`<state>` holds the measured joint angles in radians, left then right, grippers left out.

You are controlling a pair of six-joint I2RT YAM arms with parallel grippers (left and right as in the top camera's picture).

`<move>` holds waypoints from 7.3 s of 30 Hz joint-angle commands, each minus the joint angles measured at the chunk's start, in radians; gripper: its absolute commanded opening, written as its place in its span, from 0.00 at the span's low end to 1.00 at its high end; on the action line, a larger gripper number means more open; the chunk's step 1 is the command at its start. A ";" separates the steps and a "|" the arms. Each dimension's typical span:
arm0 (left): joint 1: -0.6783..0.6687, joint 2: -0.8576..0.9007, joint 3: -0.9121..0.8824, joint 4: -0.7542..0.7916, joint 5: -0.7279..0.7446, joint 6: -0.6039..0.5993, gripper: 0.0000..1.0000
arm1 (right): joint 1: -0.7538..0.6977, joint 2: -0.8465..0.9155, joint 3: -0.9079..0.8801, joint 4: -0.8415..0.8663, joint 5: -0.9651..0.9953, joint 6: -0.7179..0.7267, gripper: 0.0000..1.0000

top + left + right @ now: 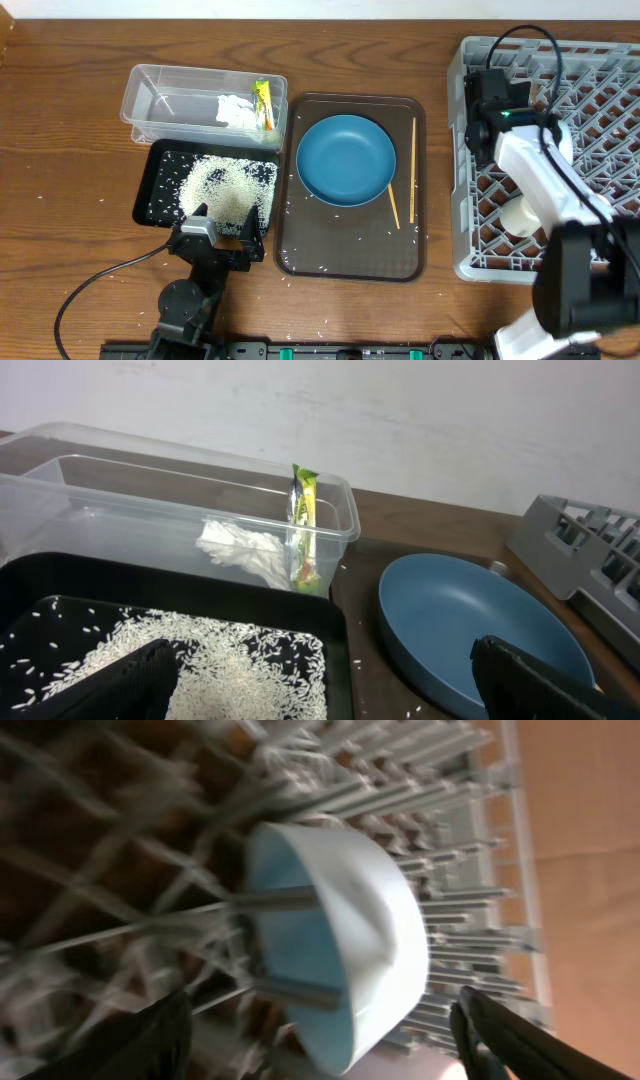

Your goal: Sort waste into correct bins and load items into the dishwasher rack

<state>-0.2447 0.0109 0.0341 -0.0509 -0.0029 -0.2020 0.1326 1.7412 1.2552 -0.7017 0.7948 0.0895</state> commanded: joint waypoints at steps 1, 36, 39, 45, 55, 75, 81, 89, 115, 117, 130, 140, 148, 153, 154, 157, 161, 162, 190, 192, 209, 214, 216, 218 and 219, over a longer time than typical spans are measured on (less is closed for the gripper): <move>0.003 -0.007 -0.030 -0.019 -0.005 0.014 0.96 | 0.045 -0.136 0.017 -0.015 -0.296 0.013 0.75; 0.003 -0.007 -0.030 -0.019 -0.005 0.014 0.96 | 0.211 -0.105 -0.020 -0.028 -0.616 0.503 0.01; 0.003 -0.007 -0.030 -0.019 -0.005 0.014 0.96 | 0.213 -0.257 -0.020 -0.056 -0.324 0.404 0.01; 0.003 -0.007 -0.030 -0.019 -0.005 0.014 0.96 | 0.206 -0.450 -0.020 -0.072 0.322 0.292 0.01; 0.003 -0.007 -0.030 -0.019 -0.006 0.014 0.96 | -0.069 -0.374 -0.020 0.140 0.694 0.012 0.01; 0.003 -0.007 -0.030 -0.019 -0.005 0.014 0.96 | -0.215 0.003 -0.020 0.342 0.587 -0.282 0.04; 0.003 -0.007 -0.030 -0.019 -0.005 0.014 0.96 | -0.160 0.053 -0.020 0.427 0.584 -0.391 0.37; 0.003 -0.007 -0.030 -0.019 -0.005 0.014 0.96 | -0.153 -0.020 -0.019 0.730 0.584 -0.647 0.85; 0.003 -0.007 -0.030 -0.019 -0.006 0.014 0.96 | 0.380 -0.099 -0.025 0.048 -0.837 0.312 0.70; 0.003 -0.007 -0.030 -0.019 -0.005 0.014 0.96 | 0.391 -0.034 -0.025 0.042 -0.812 0.330 0.65; 0.003 -0.007 -0.030 -0.019 -0.006 0.014 0.96 | 0.378 0.230 -0.025 0.061 -0.737 0.431 0.12; 0.003 -0.007 -0.030 -0.019 -0.005 0.014 0.96 | 0.323 -0.005 -0.025 0.009 -0.721 0.429 0.01; 0.003 -0.007 -0.030 -0.019 -0.006 0.014 0.96 | 0.191 -0.218 -0.025 -0.022 -0.678 0.210 0.01; 0.003 -0.007 -0.030 -0.019 -0.005 0.014 0.96 | 0.079 -0.206 -0.025 -0.028 -0.623 0.161 0.01; 0.003 -0.007 -0.030 -0.019 -0.005 0.014 0.96 | 0.057 -0.201 -0.026 -0.014 -0.629 0.132 0.01; 0.003 -0.007 -0.030 -0.019 -0.005 0.014 0.96 | 0.006 -0.197 -0.025 0.028 -0.631 0.072 0.01; 0.003 -0.007 -0.030 -0.019 -0.005 0.014 0.96 | -0.037 -0.196 -0.025 0.076 -0.639 0.003 0.01; 0.003 -0.007 -0.030 -0.019 -0.005 0.014 0.96 | -0.042 -0.192 -0.025 0.083 -0.653 -0.020 0.01; 0.003 -0.007 -0.030 -0.019 -0.005 0.014 0.96 | 0.398 0.042 -0.033 -0.051 -0.387 0.520 0.44; 0.003 -0.007 -0.030 -0.019 -0.005 0.014 0.96 | 0.394 0.096 -0.033 -0.026 -0.351 0.520 0.44; 0.003 -0.007 -0.030 -0.019 -0.005 0.014 0.96 | 0.327 0.251 -0.032 0.012 -0.652 0.490 0.01; 0.003 -0.007 -0.030 -0.019 -0.005 0.014 0.96 | 0.305 0.155 0.033 -0.036 -0.632 0.420 0.01; 0.003 -0.007 -0.030 -0.019 -0.005 0.014 0.96 | 0.290 0.084 0.054 -0.043 -0.626 0.375 0.01; 0.003 -0.007 -0.030 -0.019 -0.005 0.014 0.96 | 0.266 -0.002 0.060 -0.039 -0.620 0.312 0.01; 0.003 -0.007 -0.030 -0.019 -0.005 0.014 0.96 | 0.246 -0.050 0.060 -0.040 -0.593 0.287 0.01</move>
<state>-0.2447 0.0109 0.0341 -0.0509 -0.0029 -0.2020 0.4255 1.8534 1.2606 -0.7448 0.1707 0.4820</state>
